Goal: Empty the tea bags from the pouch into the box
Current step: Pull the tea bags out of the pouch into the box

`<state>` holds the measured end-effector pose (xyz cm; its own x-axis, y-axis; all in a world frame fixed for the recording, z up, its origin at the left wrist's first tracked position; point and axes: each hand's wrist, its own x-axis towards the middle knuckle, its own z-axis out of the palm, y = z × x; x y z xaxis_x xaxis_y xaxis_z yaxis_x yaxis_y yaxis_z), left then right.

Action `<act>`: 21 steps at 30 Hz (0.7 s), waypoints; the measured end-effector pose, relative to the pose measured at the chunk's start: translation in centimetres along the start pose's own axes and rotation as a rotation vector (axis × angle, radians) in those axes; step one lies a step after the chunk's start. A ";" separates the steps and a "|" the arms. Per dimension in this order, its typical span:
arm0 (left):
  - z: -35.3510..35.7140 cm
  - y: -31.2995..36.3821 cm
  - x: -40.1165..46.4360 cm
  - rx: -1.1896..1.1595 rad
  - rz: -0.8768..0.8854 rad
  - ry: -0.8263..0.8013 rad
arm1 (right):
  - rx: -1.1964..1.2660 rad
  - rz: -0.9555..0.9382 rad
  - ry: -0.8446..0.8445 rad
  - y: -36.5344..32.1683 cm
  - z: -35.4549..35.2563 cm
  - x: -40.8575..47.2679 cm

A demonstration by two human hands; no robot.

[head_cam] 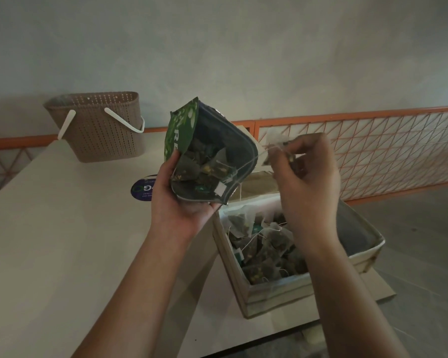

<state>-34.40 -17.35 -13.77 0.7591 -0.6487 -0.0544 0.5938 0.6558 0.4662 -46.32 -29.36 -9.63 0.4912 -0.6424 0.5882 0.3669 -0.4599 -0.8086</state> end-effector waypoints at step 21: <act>-0.6 0.0 0.3 0.017 -0.020 -0.022 | -0.342 0.170 -0.215 3.2 0.0 -1.3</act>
<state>-34.04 -17.28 -14.30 0.7407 -0.6703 -0.0448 0.6042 0.6357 0.4805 -45.76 -29.99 -12.95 0.6887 -0.6009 0.4059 0.0020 -0.5582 -0.8297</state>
